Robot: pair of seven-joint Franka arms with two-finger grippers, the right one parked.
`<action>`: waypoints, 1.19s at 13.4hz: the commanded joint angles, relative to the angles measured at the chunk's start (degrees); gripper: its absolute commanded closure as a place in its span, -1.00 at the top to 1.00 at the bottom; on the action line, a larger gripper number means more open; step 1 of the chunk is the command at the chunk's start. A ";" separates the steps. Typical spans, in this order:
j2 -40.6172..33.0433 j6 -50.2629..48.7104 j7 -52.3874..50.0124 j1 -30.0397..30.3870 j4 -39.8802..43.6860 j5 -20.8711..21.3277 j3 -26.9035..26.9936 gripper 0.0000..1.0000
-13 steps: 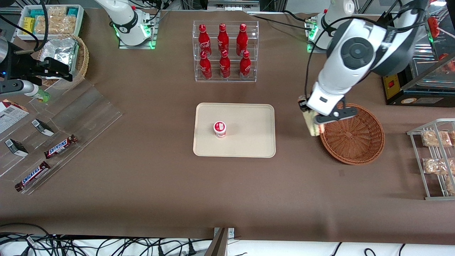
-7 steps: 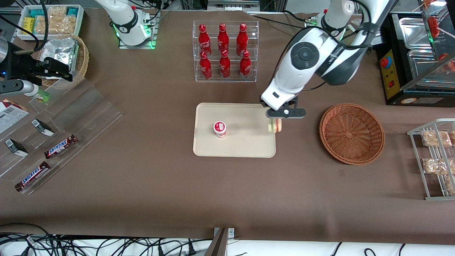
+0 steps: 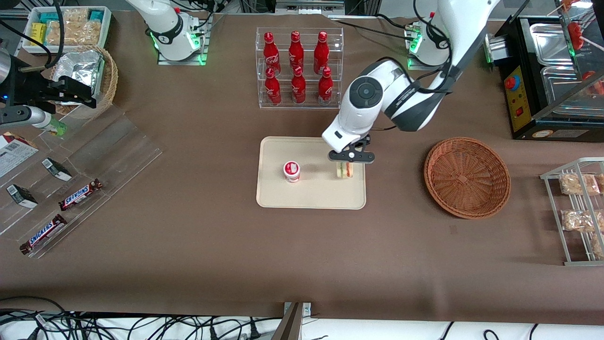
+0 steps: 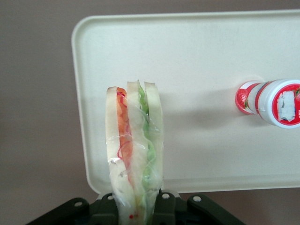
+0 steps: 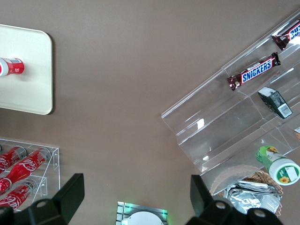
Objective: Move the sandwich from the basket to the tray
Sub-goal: 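Carry the sandwich with the left gripper over the cream tray, then lower the sandwich onto the tray beside the small bottle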
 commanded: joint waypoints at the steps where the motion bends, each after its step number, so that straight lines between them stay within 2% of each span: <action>1: 3.45 1.18 -3.61 -1.54 1.89 4.63 0.19 -1.00; 4: 6.61 3.38 -6.43 -1.72 1.89 9.55 0.19 -1.00; 6: 8.11 3.73 -6.87 -2.07 2.06 11.40 0.28 -1.00; 10: 10.31 5.31 -7.14 -2.16 3.73 11.67 0.45 -1.00; 11: 10.31 5.31 -7.22 -2.16 3.73 11.67 0.45 -0.92; 12: 10.31 5.31 -7.83 -2.16 3.73 11.59 0.54 -0.15; 13: 10.23 5.31 -9.06 -2.16 3.82 11.67 0.54 0.99; 16: 9.18 3.57 -9.60 -1.20 6.80 11.50 0.45 1.00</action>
